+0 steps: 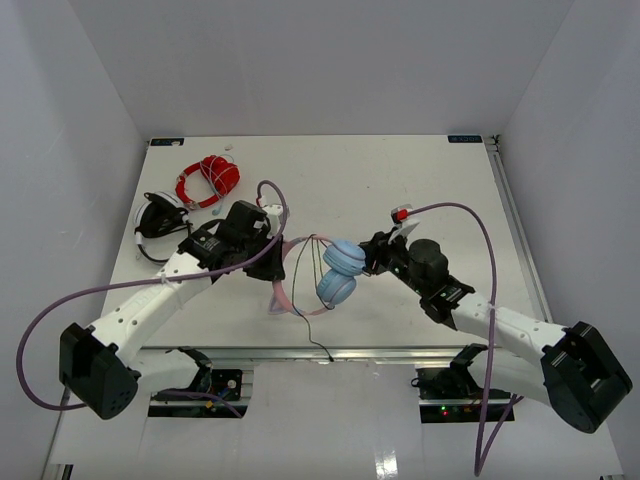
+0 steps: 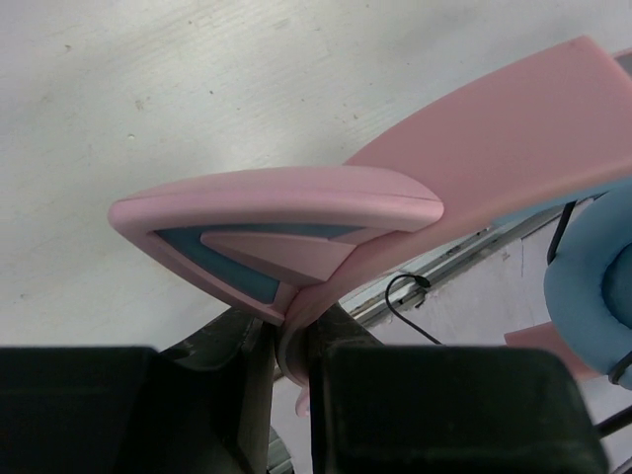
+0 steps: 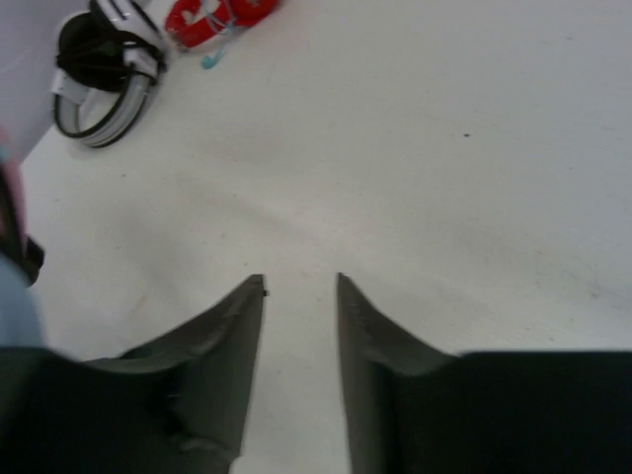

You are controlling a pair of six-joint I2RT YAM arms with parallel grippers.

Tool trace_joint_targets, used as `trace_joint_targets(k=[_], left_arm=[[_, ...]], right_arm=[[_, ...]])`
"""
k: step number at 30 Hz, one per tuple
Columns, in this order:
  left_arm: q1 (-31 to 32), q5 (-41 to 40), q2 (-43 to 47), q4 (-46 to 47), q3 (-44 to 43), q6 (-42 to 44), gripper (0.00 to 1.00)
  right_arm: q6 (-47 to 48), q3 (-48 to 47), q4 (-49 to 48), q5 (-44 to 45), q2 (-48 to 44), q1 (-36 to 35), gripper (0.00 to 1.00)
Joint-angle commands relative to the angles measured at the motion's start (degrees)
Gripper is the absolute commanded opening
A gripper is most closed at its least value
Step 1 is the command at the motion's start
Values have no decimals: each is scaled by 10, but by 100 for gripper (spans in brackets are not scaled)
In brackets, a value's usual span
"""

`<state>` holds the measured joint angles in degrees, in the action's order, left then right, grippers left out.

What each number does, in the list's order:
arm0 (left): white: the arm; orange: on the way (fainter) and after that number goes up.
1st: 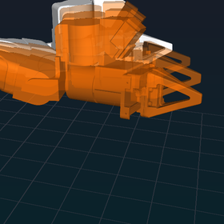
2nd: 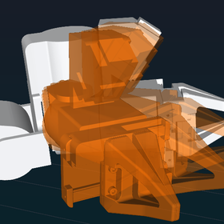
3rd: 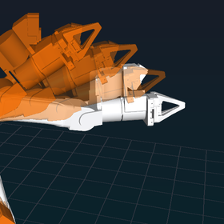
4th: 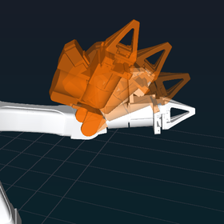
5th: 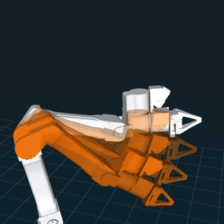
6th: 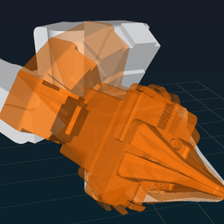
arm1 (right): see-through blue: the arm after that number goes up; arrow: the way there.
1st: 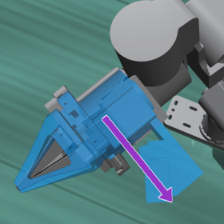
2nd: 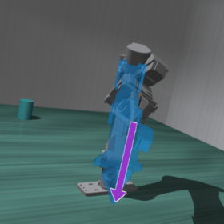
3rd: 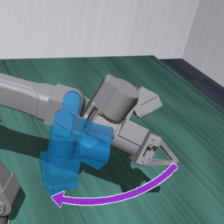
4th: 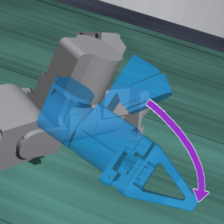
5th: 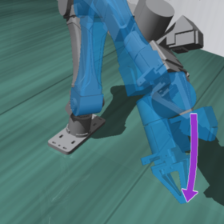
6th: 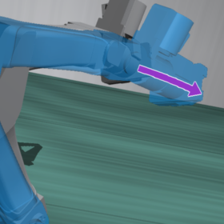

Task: Wrap the headphones

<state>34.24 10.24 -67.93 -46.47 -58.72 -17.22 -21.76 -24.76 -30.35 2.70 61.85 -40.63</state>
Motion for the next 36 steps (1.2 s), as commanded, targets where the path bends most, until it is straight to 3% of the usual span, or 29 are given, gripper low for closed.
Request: trace_joint_targets(k=[1,6,10,15,23,36], left_arm=[[0,-63,-40,-24,-131,-32,0],[-2,-90,-80,-56,-226,-49,0],[-3,-85,-91,-67,-262,-59,0],[-3,-87,-101,-73,-285,-66,0],[-3,-88,-113,-79,-306,-81,0],[-3,-46,-99,-61,-309,-109,0]], right_arm=[[-47,70,-19,-109,-74,-1,49],[-35,128,-47,-152,-138,-1,52],[51,172,-128,-192,-154,-2,52],[99,216,-291,-261,-74,-4,59],[102,219,-513,-313,46,-5,68],[122,186,-677,-354,185,-10,72]])
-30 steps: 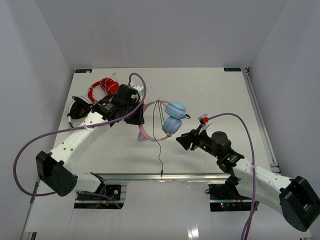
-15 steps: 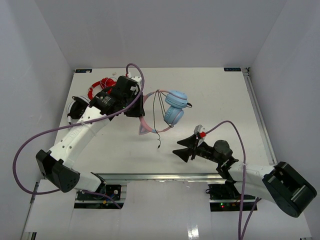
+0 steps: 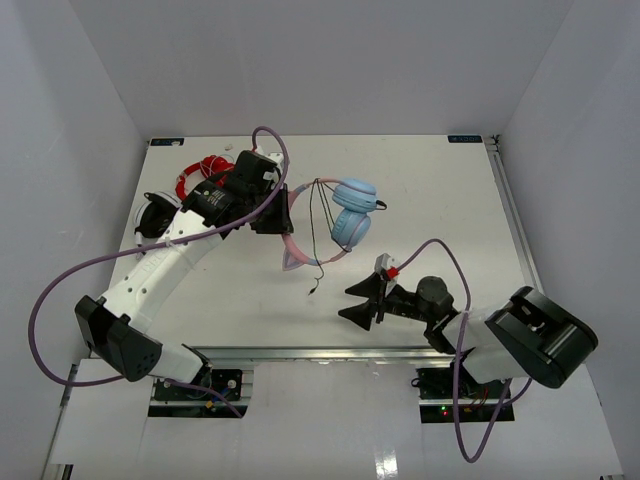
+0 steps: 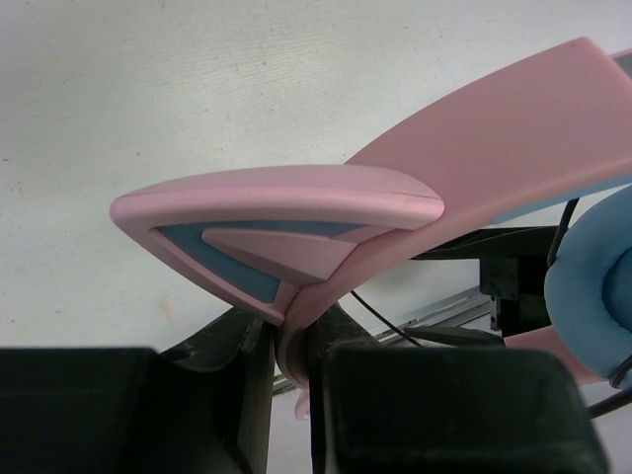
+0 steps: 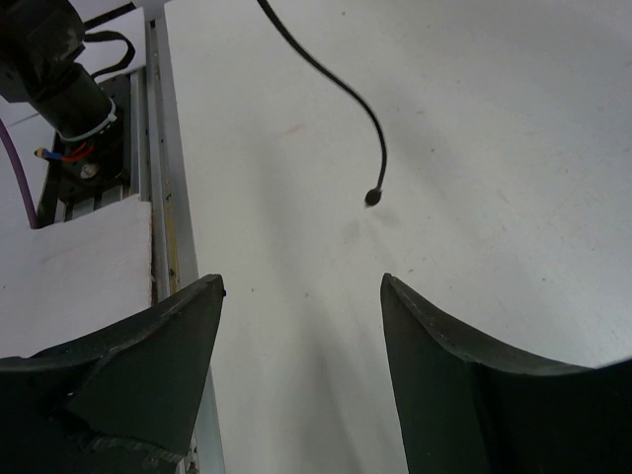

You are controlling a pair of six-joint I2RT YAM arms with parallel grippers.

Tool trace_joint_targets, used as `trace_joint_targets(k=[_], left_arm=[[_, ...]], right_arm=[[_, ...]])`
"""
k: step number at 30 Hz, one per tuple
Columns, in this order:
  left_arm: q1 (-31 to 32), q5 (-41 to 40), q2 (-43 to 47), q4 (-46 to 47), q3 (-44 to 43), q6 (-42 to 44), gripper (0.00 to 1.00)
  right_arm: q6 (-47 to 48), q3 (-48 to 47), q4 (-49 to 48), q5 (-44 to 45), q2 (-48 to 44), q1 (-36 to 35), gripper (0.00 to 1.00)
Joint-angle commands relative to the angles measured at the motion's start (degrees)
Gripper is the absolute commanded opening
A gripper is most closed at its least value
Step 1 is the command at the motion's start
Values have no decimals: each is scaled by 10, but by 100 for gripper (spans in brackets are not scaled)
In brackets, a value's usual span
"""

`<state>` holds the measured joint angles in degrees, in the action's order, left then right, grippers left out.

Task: Wrap the headphones

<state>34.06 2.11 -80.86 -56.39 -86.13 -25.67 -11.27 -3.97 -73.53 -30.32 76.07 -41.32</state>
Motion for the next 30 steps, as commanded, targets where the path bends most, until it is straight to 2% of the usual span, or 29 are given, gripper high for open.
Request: trace_joint_targets(k=[1,9,19,30], left_arm=[[-1,39,31,38,-36,-26,0],[-1,44,42,39,-37,-35,0],[-1,47,63,70,5,-40,0],[-1,59,60,86,7,-48,0]], right_arm=[[13,-28,-256,-30,58,-3,71],[-8,-67,-345,-41,154,-4,71],[7,-120,-344,-49,184,-8,71],[-8,-155,-345,-42,208,-26,70]])
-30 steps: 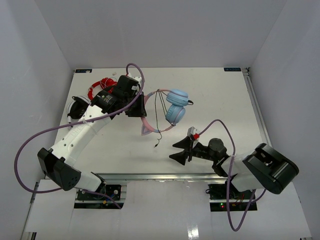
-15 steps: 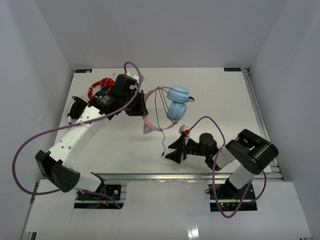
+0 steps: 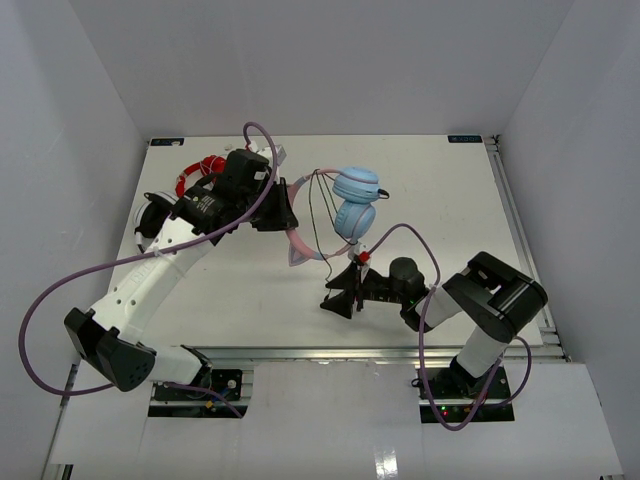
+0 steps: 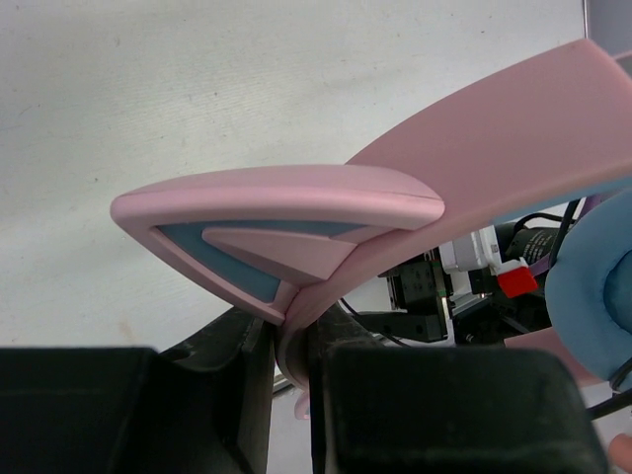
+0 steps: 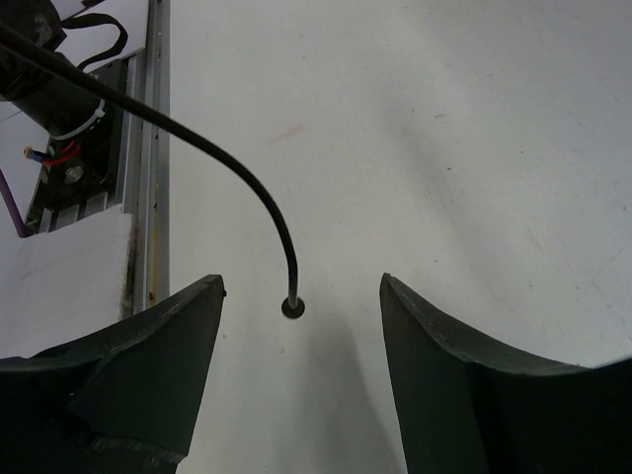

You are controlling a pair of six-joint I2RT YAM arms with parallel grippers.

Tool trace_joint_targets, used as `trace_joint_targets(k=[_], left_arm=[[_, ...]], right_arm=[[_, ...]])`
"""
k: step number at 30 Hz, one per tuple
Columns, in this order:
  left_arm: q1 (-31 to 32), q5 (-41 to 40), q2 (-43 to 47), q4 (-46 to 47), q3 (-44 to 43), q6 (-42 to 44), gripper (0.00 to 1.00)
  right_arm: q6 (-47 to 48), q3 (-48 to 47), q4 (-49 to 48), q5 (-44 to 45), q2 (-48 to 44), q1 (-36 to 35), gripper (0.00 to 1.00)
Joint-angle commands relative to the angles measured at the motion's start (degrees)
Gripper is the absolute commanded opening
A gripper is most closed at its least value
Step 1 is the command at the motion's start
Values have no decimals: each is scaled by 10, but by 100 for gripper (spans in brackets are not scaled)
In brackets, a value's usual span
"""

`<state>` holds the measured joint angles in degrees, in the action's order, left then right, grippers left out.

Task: Wrap the headphones

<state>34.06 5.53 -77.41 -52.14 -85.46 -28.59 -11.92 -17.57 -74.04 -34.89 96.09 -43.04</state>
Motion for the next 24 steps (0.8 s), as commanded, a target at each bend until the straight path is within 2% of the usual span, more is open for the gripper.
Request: trace_joint_targets(k=[1,3,5,7,10,13,24], left_arm=[[-1,26,26,46,2,-20,0],[-1,29,27,51,5,-22,0],[-1,31,26,54,8,-23,0],[-1,31,26,55,9,-23,0],[-1,24,25,56,12,-23,0],[-1,10,24,56,11,-23,0],[-20,-134,-25,5,-47,-27,0]], right_arm=[[-2,-22,-339,5,11,-10,70],[-2,-27,-339,10,18,-12,68],[0,-27,-340,18,22,-13,57],[2,-26,-340,25,22,-14,33],[1,-17,-340,26,16,-14,8],[-10,-1,-341,24,-2,-14,8],[30,131,-341,43,-122,-29,8]])
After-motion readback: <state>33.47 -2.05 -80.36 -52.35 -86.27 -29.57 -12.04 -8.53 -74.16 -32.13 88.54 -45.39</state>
